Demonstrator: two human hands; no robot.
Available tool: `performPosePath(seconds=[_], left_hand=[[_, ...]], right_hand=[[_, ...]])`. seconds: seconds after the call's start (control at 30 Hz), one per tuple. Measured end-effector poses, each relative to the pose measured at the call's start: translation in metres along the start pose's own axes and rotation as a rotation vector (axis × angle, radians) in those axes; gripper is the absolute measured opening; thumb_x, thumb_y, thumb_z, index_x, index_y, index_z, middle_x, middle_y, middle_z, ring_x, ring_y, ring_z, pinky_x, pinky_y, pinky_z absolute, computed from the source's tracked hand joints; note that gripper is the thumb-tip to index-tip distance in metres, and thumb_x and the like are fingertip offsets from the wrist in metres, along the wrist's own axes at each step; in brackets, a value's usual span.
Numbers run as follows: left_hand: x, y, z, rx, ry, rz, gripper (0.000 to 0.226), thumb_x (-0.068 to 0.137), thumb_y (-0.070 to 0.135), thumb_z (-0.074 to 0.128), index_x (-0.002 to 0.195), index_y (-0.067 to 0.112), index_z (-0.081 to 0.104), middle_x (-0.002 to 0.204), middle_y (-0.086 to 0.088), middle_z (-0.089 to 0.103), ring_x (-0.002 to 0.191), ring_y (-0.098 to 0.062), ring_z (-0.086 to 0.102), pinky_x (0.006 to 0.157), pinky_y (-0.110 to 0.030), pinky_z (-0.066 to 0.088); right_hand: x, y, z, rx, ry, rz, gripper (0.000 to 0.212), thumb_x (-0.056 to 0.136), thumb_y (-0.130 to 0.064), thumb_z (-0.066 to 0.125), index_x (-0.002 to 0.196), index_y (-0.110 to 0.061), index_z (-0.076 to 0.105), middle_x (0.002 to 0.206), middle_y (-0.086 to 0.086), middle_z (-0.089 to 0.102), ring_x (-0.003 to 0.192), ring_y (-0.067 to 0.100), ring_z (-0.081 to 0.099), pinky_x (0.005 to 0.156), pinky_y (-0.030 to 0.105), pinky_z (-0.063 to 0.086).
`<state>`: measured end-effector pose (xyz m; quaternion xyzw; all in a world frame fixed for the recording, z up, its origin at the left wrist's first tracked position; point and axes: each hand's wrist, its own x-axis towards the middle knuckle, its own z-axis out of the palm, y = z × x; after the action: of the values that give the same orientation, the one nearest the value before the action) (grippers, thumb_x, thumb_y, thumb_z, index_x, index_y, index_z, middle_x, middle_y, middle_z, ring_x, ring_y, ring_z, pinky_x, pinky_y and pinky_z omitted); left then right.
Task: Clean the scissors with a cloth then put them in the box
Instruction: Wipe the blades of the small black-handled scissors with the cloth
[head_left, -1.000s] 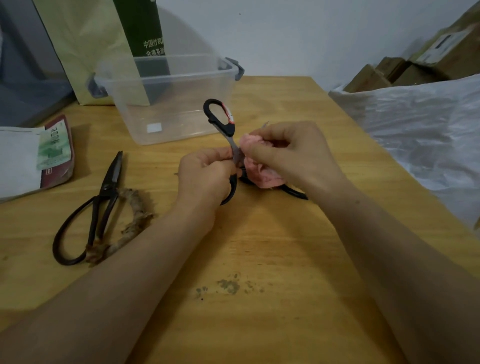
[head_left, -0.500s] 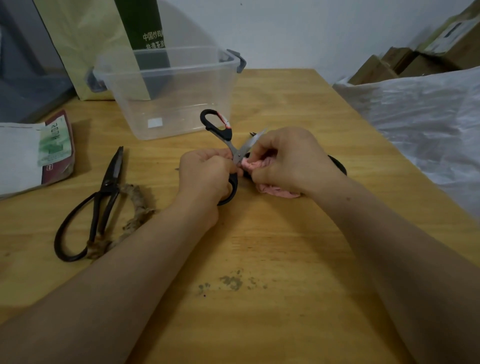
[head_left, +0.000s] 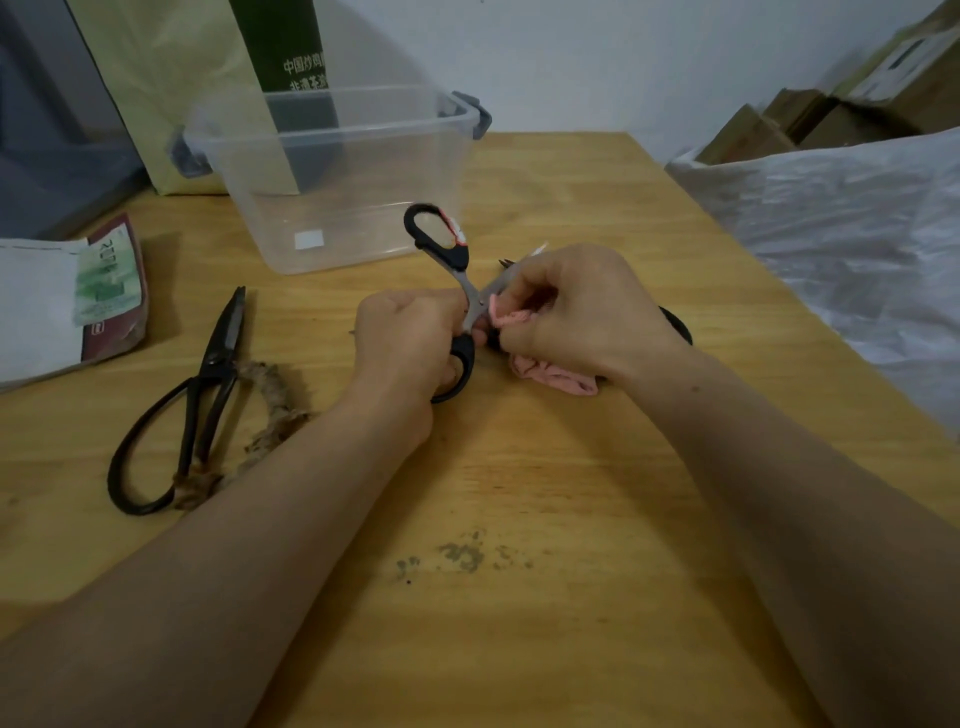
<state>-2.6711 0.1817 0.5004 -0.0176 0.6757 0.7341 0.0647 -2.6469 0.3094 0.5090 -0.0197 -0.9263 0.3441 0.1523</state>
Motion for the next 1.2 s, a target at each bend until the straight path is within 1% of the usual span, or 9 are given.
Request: performPosePath(seconds=[0.13,0.3,0.43,0.5,0.6,0.73,0.93,1.1,1.2], left_hand=[[-0.003,0.003,0.0,0.0,-0.073,0.037,0.021,0.079,-0.01,0.055,0.073,0.006,0.068,0.062,-0.011,0.059,0.043,-0.011,0.042,0.033,-0.012,0.022],[-0.006,0.002,0.001,0.038,-0.078,0.079,0.029,0.078,-0.015,0.06,0.071,0.013,0.064,0.061,-0.004,0.061,0.036,0.001,0.048,0.035,-0.007,0.03],[-0.003,0.001,0.0,0.023,-0.059,0.055,0.029,0.076,-0.014,0.064,0.073,0.015,0.06,0.069,-0.003,0.062,0.061,-0.011,0.057,0.037,-0.007,0.032],[-0.005,0.002,0.001,0.015,-0.07,0.059,0.03,0.077,-0.013,0.064,0.073,0.016,0.061,0.067,0.0,0.062,0.046,-0.002,0.05,0.037,-0.007,0.032],[-0.005,0.003,0.0,-0.016,-0.05,0.053,0.031,0.078,-0.016,0.06,0.071,0.015,0.061,0.057,0.002,0.063,0.032,0.001,0.045,0.035,-0.008,0.03],[-0.004,0.003,-0.001,0.01,-0.049,0.046,0.028,0.078,-0.015,0.058,0.075,0.012,0.066,0.068,-0.008,0.063,0.037,-0.001,0.048,0.034,-0.008,0.029],[0.002,0.0,-0.002,-0.016,0.018,0.006,0.021,0.084,-0.007,0.054,0.073,0.009,0.064,0.065,-0.011,0.062,0.065,-0.024,0.051,0.033,-0.012,0.025],[0.004,-0.002,-0.001,0.029,0.005,0.04,0.01,0.086,-0.002,0.059,0.083,0.002,0.068,0.068,-0.011,0.063,0.055,-0.017,0.049,0.034,-0.012,0.025],[0.005,-0.004,0.0,0.039,0.022,0.044,0.008,0.085,-0.001,0.06,0.085,0.002,0.068,0.068,-0.012,0.06,0.057,-0.019,0.048,0.035,-0.011,0.026]], right_hand=[[0.0,0.001,-0.001,0.118,0.224,-0.091,0.013,0.075,-0.012,0.07,0.085,-0.02,0.074,0.084,-0.011,0.068,0.082,0.006,0.063,0.077,0.033,0.054],[0.002,-0.002,0.002,-0.028,0.124,-0.153,0.022,0.076,-0.01,0.071,0.095,-0.019,0.076,0.088,-0.01,0.063,0.088,0.009,0.06,0.08,0.032,0.051],[0.005,0.006,-0.003,-0.14,0.166,-0.057,0.021,0.078,-0.007,0.065,0.093,-0.017,0.076,0.09,-0.013,0.066,0.092,0.012,0.062,0.079,0.031,0.049],[0.002,0.006,-0.002,-0.097,0.245,-0.098,0.016,0.076,-0.007,0.064,0.083,-0.016,0.076,0.077,-0.021,0.059,0.084,0.01,0.061,0.074,0.032,0.049],[-0.001,0.001,0.003,0.022,0.346,-0.161,0.012,0.074,-0.016,0.067,0.082,-0.019,0.075,0.086,-0.007,0.064,0.086,0.014,0.06,0.077,0.036,0.049],[0.0,0.001,0.008,0.011,0.213,-0.196,0.011,0.077,-0.018,0.069,0.086,-0.019,0.076,0.086,-0.004,0.069,0.083,0.014,0.064,0.075,0.038,0.053],[0.004,0.003,0.0,-0.12,-0.021,-0.045,0.007,0.071,-0.013,0.075,0.078,-0.014,0.074,0.082,0.0,0.071,0.081,0.017,0.065,0.074,0.039,0.054],[0.0,0.001,-0.001,-0.096,0.184,-0.1,0.006,0.077,-0.017,0.069,0.081,-0.016,0.072,0.085,-0.001,0.069,0.082,0.018,0.064,0.072,0.039,0.053],[-0.002,-0.002,0.004,-0.085,0.065,-0.154,0.009,0.079,-0.014,0.07,0.079,-0.023,0.072,0.087,-0.001,0.07,0.078,0.018,0.068,0.072,0.037,0.055]])
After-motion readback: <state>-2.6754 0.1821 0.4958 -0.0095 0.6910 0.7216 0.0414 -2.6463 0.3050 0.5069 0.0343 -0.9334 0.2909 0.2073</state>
